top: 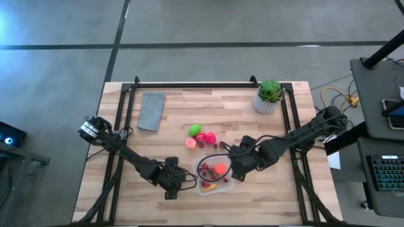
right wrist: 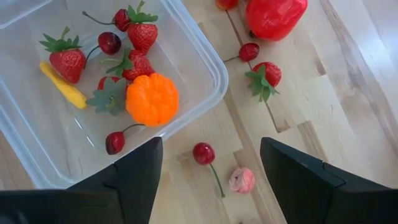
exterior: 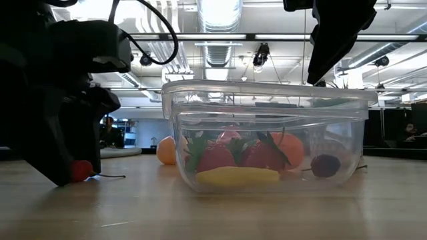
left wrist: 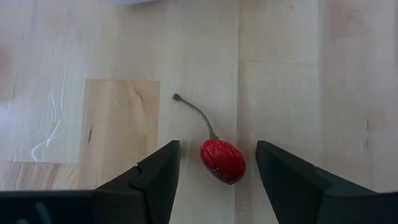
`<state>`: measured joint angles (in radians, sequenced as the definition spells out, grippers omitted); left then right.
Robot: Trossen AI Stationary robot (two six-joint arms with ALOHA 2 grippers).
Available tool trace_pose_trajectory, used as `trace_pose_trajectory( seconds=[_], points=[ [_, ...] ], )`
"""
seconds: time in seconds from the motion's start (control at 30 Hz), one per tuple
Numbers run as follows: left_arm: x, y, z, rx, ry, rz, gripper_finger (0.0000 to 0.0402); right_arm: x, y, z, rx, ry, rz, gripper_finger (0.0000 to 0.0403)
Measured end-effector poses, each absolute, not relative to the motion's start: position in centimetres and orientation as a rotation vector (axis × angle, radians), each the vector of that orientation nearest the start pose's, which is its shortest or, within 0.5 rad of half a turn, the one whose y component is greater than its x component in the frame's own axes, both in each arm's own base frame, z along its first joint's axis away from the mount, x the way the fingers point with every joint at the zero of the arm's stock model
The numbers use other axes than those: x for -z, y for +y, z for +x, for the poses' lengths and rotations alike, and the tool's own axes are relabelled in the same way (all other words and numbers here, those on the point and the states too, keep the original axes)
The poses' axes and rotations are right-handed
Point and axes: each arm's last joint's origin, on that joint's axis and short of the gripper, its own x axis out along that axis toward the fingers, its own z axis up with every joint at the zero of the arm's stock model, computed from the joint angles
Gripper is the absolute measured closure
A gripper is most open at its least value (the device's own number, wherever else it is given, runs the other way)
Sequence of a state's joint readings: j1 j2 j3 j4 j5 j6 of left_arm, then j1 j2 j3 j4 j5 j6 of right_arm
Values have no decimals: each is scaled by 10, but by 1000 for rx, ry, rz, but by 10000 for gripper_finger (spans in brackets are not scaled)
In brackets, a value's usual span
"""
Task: Pick and placing Produce into tupperware
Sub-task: Put the red cherry into the transparent bin
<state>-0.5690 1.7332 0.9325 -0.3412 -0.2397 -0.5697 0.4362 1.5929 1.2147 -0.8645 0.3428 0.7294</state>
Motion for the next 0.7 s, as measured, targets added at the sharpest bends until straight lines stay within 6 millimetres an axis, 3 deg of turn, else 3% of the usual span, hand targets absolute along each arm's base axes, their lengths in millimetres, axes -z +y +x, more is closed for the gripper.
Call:
trace_pose_trajectory(
  seconds=[0.43,0.7],
  points=[
    [-143,-165,270,-16,1084,-60,307,-241,120,281,335,1096,177,145],
    [-146,-163,268,-23,1085,-55,330,-241,120,281,334,1097,178,145]
  ],
)
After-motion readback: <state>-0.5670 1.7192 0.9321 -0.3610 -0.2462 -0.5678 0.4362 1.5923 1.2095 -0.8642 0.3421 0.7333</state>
